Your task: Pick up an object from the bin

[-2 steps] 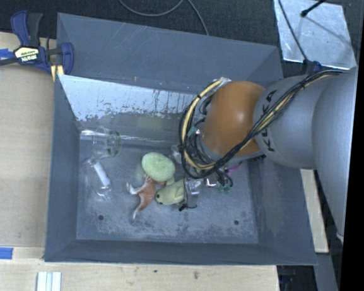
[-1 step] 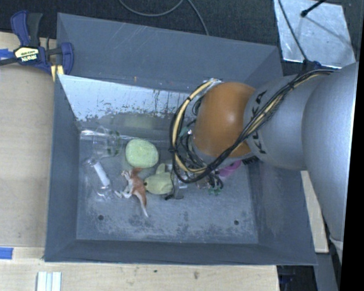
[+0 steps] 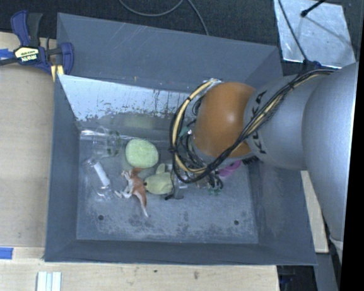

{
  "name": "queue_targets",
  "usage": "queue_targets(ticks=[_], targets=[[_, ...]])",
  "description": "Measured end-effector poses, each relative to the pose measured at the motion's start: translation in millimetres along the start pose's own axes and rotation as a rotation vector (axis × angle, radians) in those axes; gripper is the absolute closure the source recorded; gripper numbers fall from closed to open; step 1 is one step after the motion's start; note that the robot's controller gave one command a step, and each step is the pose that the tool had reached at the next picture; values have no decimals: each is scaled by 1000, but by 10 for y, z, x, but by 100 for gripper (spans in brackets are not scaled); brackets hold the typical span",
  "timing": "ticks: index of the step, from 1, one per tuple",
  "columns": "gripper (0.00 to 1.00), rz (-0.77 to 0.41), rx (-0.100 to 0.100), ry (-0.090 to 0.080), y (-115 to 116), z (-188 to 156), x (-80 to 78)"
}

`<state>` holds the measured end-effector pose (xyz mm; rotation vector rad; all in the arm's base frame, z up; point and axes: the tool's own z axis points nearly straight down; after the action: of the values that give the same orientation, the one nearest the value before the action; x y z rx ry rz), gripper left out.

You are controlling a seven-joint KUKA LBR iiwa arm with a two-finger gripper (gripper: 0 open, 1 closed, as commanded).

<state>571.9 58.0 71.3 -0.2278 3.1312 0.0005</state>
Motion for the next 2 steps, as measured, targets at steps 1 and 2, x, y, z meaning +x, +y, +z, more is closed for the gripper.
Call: queue_targets(ticks=[1, 2], targets=[[100, 0, 0, 0, 0, -3, -1], [100, -1, 0, 3, -1, -49, 13]])
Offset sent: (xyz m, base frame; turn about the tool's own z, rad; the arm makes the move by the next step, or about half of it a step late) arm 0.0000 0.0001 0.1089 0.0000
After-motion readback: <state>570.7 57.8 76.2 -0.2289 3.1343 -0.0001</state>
